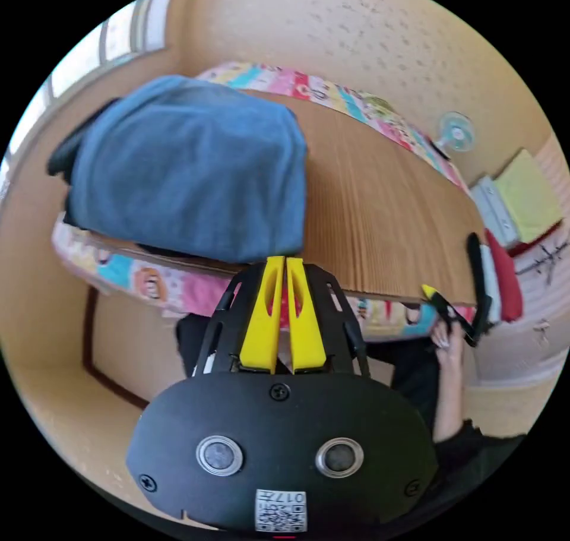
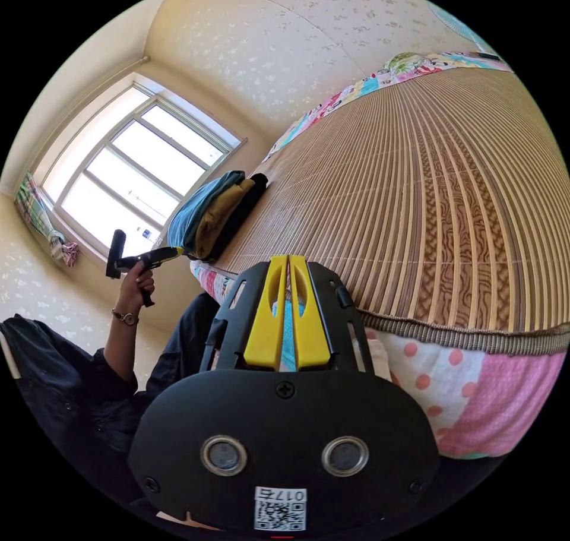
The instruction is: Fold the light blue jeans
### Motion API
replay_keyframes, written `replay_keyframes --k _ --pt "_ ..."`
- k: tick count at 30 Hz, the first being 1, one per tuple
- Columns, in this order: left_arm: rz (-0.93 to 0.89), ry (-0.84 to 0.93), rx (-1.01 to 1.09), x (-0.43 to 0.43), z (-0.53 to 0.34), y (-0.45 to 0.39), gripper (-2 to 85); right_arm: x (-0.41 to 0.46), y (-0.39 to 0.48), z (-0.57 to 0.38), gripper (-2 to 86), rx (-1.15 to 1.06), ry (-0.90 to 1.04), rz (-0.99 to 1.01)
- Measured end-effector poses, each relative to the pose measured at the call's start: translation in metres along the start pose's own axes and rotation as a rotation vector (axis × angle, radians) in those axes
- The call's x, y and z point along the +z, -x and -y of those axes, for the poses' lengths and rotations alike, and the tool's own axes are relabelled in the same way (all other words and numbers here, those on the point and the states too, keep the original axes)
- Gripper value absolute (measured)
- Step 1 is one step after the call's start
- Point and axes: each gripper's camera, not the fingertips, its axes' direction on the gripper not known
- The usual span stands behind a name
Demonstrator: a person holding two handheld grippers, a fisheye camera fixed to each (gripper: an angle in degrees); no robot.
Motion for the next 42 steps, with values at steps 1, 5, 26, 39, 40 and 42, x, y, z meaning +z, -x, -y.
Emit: replay_keyframes --k 1,5,26,39,40,42 --pt "0.053 -0.104 -0.047 -0.014 -0.004 0.007 -0.1 -0.001 -0.001 0.001 0.6 0.001 0.002 0.004" --pt "-0.029 -0.150 -0.123 -0.010 -0.002 0.023 5.5 -0.006 -0.005 0.005 0.6 0.001 0.002 0.012" --pt "-1.255 0.308 0.604 0.048 -0.017 -0.294 -0.7 -0.043 0.003 -0.001 0.6 0.053 -0.142 -0.334" --pt "-1.033 0.490 0.366 0.139 -0.079 -0.242 -1.0 -0.047 -0.004 -0.015 0.9 0.150 -0.261 -0.349" --pt "-0.895 0.421 0.401 0.125 -0.075 -0.238 -1.0 -0.044 -0.003 -0.016 0.9 0.149 -0.260 -0.350" --pt "-0.733 0.348 0.425 0.117 -0.071 -0.238 -1.0 -0.037 -0.001 -0.018 0.7 0.152 -0.247 -0.344"
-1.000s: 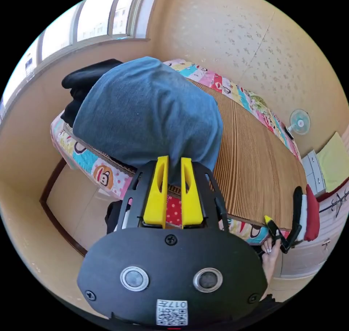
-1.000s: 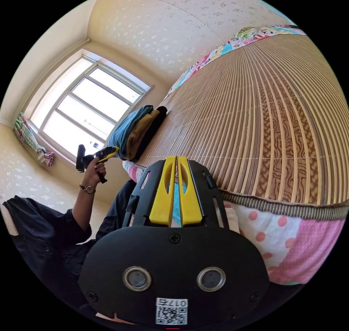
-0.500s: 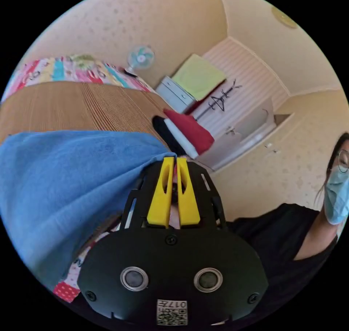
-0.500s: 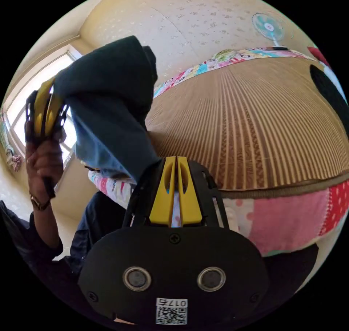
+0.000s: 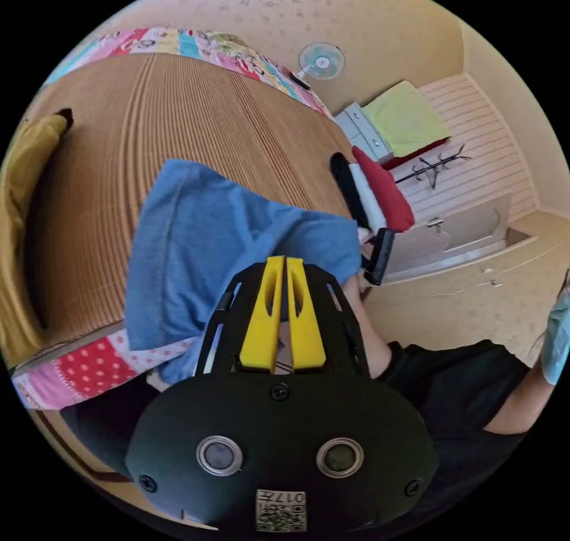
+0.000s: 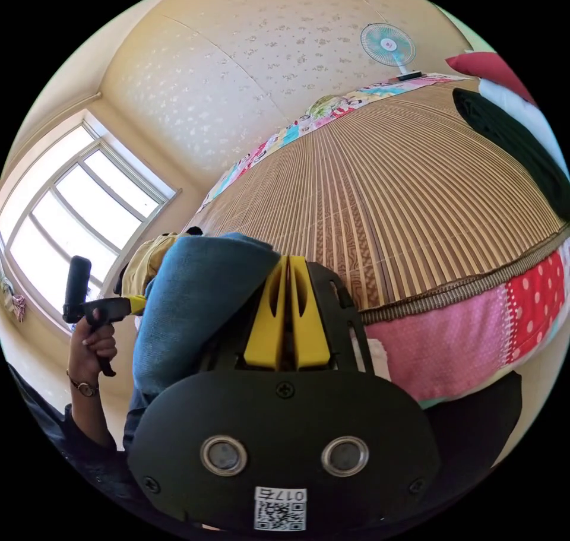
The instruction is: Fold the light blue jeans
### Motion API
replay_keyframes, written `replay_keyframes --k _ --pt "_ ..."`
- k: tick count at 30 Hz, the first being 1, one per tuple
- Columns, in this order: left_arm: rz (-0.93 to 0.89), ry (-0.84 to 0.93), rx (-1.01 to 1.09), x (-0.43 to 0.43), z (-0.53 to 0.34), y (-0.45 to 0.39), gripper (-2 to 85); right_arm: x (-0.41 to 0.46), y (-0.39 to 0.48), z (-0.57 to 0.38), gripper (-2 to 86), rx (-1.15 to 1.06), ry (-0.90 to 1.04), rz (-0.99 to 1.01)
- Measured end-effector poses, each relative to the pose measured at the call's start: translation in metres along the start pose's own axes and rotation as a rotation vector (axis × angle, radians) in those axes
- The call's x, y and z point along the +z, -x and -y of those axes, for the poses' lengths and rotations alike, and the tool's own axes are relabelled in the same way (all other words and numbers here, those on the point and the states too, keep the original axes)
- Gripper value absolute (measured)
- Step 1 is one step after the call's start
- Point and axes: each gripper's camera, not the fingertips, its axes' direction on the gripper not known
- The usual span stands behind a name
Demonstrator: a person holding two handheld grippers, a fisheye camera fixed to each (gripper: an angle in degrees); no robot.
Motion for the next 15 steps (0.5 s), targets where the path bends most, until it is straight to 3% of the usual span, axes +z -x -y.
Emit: replay_keyframes --k 3,5,7,10,12,14,15 --pt "0.185 0.012 0.017 0.021 0.012 -0.003 -1.0 0.013 0.003 -0.011 0.6 0.020 0.042 0.019" --pt "0.278 0.125 0.067 0.055 0.028 -0.006 -1.0 0.015 0.009 -0.019 0.6 0.011 0.036 0.015" --pt "0.485 0.352 0.132 0.121 0.049 -0.006 -0.8 0.018 0.015 -0.026 0.6 -0.001 0.038 0.006" --pt "0.512 0.475 0.261 0.167 0.068 -0.019 -0.8 0.021 0.030 -0.040 0.9 -0.043 0.026 0.003" --pt "0.528 0.528 0.273 0.184 0.078 -0.022 -0.7 0.020 0.046 -0.050 1.3 -0.134 -0.007 0.085" --pt "0.531 0.548 0.276 0.198 0.083 -0.021 -0.8 0.017 0.091 -0.067 2.5 -0.437 -0.044 0.345" --pt "0.530 0.552 0.288 0.205 0.086 -0.019 -0.9 0.025 0.117 -0.074 3.6 -0.544 0.030 0.402"
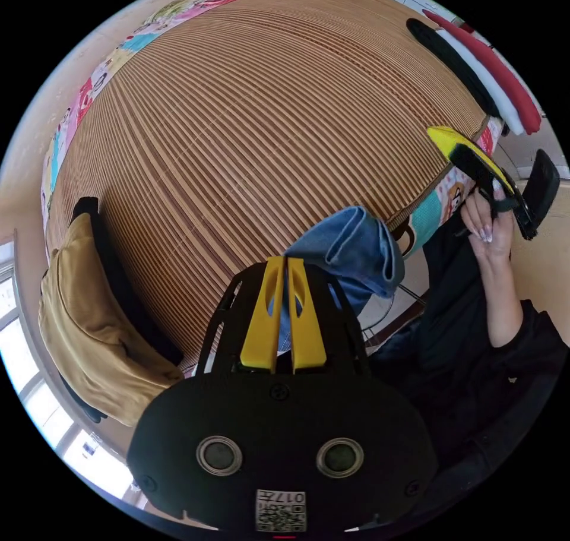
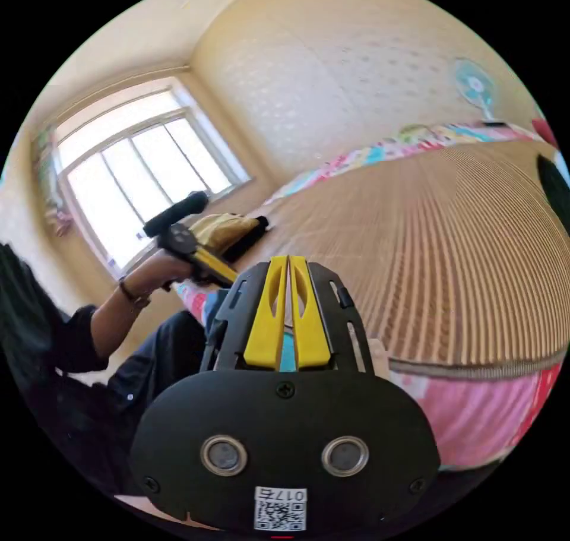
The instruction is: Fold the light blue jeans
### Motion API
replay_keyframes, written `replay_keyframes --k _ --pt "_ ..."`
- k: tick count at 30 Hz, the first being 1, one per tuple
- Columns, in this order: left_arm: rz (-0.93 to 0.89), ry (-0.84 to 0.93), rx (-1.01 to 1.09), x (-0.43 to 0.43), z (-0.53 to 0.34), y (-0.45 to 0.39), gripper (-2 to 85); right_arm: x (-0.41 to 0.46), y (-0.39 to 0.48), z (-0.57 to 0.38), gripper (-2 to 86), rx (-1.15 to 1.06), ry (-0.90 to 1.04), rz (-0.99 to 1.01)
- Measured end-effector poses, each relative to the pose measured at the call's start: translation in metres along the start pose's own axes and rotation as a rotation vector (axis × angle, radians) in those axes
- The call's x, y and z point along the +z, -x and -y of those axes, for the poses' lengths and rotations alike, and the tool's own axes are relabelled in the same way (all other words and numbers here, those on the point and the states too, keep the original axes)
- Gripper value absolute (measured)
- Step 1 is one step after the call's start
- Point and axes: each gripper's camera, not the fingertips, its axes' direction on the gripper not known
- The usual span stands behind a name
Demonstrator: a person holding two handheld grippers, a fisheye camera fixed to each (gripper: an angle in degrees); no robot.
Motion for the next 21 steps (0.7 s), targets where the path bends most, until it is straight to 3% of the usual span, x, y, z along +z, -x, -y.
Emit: replay_keyframes --k 3,6,11,21 --pt "-0.052 -0.052 -0.037 0.011 0.006 0.010 -1.0 0.064 0.048 0.001 9.6 -0.139 0.260 -0.078" --pt "-0.135 -0.128 -0.087 0.023 0.006 0.029 -1.0 0.121 0.076 -0.016 11.6 -0.213 0.400 -0.151" --pt "-0.192 -0.141 -0.115 0.038 0.019 0.052 -1.0 0.153 0.100 -0.038 8.7 -0.309 0.378 -0.377" --pt "0.071 0.274 0.085 0.071 0.121 0.059 -0.6 0.160 0.047 -0.046 7.6 -0.255 0.325 -0.289"
